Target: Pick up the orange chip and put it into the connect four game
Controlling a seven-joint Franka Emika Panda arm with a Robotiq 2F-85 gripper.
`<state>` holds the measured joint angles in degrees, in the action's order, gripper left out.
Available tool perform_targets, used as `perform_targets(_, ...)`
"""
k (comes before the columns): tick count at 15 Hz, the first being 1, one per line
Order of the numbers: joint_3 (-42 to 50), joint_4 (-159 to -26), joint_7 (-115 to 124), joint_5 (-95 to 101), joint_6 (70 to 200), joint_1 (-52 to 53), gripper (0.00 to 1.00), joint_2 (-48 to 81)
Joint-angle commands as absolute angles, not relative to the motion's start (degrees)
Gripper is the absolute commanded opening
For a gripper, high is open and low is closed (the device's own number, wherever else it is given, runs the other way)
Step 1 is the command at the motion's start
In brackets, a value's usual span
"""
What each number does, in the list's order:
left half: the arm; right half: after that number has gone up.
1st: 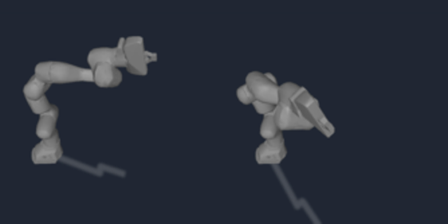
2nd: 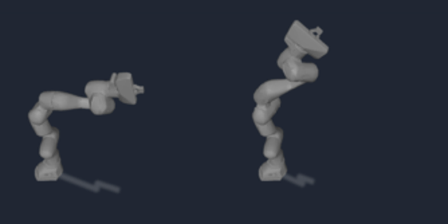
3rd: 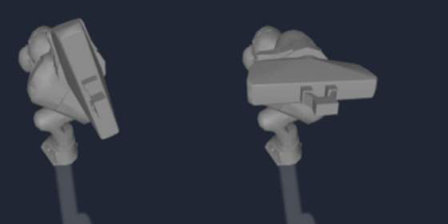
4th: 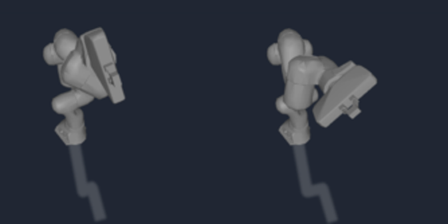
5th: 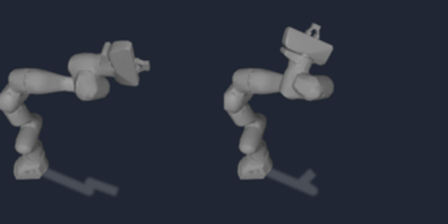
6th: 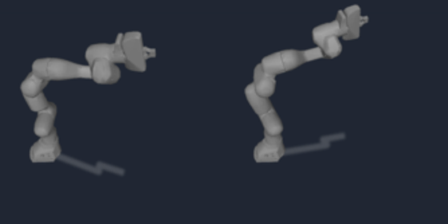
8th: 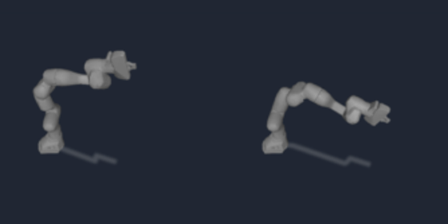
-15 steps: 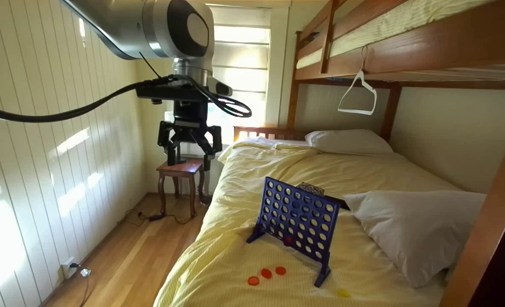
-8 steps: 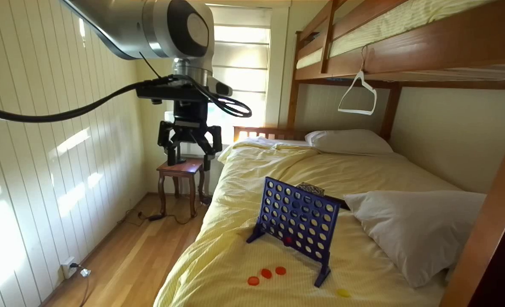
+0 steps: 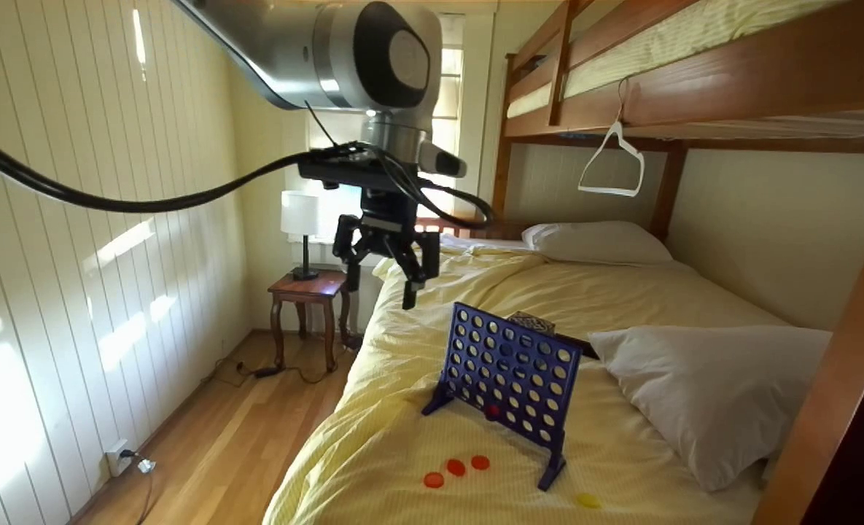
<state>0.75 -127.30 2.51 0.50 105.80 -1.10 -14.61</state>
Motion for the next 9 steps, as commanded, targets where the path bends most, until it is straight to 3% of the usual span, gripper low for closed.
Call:
perform_targets(1, 3.71, -127.78, 2.66, -2.94, 113.15, -3.0, 1.0, -11.21)
perform_targets(4, 5.27, -128.29, 1.11, -6.1, 120.26, -3.44, 1.0, -7.6)
perform_targets(9, 5.48, -127.97, 0.27, -6.57, 120.81, -3.86, 1.0, -5.2)
